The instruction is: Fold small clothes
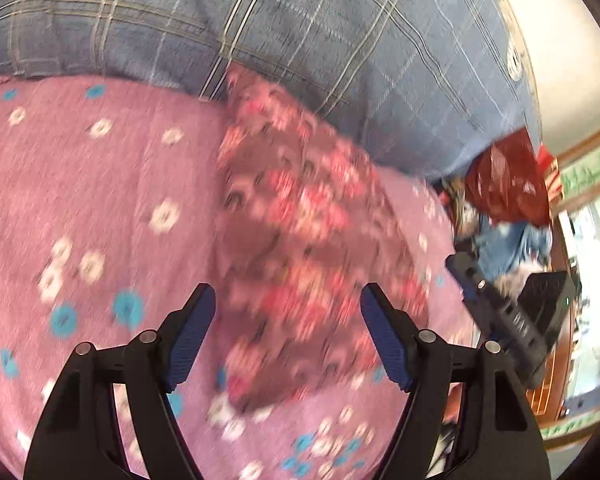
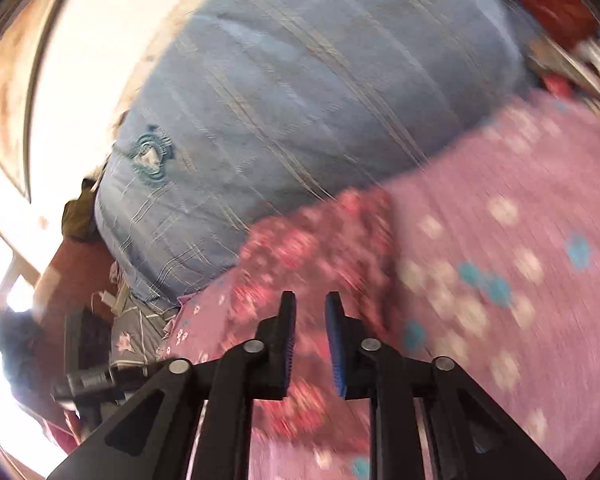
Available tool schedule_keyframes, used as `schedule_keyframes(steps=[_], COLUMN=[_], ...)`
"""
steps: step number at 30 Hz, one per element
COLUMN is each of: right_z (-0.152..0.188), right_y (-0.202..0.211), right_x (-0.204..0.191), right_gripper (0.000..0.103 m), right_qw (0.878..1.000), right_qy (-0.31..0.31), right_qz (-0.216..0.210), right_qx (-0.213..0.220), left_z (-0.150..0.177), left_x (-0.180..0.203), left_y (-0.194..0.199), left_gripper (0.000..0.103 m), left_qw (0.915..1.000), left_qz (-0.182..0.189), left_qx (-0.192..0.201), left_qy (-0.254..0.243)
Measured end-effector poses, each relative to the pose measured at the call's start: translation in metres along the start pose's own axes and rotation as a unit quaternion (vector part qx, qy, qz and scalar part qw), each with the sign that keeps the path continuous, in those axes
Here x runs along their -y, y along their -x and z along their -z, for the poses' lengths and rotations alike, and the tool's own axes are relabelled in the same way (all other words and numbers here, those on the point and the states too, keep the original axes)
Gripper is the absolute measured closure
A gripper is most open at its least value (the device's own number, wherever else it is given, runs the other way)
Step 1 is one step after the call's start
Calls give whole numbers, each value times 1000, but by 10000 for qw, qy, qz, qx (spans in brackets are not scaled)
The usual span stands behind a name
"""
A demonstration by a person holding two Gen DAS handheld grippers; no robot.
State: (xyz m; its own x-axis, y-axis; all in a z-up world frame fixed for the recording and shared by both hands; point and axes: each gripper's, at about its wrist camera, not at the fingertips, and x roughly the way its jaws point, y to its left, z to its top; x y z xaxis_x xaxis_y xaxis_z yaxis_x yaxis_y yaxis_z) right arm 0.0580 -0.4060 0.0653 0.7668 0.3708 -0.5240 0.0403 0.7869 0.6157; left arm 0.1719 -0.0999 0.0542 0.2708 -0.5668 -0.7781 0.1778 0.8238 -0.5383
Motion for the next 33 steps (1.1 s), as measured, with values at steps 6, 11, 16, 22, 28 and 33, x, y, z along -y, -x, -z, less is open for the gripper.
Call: schedule_keyframes(steps=[6, 11, 16, 22, 28, 33], right_z=[21, 18, -28, -33, -46, -22], right_y=[-79, -64, -65, -154, -110, -75], right_x=[26, 55, 37, 31, 42, 86], right_gripper=[73, 71, 69, 62, 59, 49], right_qw=[9941, 9972, 9994, 9883, 9931, 9888], right_qy=[145, -612, -236, 252, -130, -783], right_qz=[822, 220, 233, 811, 424, -22], right_qx=[-692, -356, 99, -1268, -1085, -1270], left_z=[16, 0, -56, -79, -60, -25], left_x=[-14, -11, -3, -13, -29, -59], left_y=[-68, -38, -38, -95, -53, -39], left_gripper=[25, 25, 24, 14, 15, 15], left_qw=[9977, 9994, 9998, 9955, 9981, 9921], left_qz=[-478, -58, -182, -871, -6, 616], left_qx=[-468, -280, 75, -368, -561, -623], left_qy=[-105, -199, -90, 34, 255, 900])
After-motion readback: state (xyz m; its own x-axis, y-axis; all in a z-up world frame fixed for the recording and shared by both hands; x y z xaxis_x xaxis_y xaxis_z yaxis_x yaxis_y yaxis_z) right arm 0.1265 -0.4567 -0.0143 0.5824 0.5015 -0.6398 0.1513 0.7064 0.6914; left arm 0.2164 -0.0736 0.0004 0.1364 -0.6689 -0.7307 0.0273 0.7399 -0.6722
